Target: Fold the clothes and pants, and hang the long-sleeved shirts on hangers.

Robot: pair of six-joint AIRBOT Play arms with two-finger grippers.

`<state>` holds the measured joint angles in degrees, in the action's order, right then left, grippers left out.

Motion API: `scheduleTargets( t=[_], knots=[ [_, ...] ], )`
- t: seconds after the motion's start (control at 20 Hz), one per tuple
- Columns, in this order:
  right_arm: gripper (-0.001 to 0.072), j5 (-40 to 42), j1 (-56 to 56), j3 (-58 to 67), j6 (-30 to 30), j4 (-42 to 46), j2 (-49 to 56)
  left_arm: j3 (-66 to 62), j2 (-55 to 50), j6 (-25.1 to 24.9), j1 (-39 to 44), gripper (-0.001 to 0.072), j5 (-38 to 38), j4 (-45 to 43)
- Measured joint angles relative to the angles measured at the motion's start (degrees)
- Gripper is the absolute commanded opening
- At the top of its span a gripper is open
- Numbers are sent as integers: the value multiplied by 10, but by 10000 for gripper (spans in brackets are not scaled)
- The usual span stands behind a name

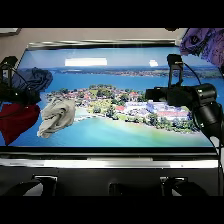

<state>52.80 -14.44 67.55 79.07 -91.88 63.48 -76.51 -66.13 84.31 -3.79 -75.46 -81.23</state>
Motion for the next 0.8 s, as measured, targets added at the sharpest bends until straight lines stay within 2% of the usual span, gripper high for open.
scheduleTargets(
  t=[0.15,0.35,0.7,0.75,0.8],
  knots=[
    [35,-1,0,0,0,0,0,14,0,58,-1,720,0,-10],
    [35,-2,0,0,0,0,0,84,0,95,-6,720,27,-23],
    [35,-2,0,0,0,0,0,214,-19,139,-7,716,187,-19],
    [35,-2,0,0,0,0,0,220,-28,143,-7,656,205,-13],
    [35,-2,0,0,0,0,0,225,-39,145,-7,273,223,-3]
  ],
)
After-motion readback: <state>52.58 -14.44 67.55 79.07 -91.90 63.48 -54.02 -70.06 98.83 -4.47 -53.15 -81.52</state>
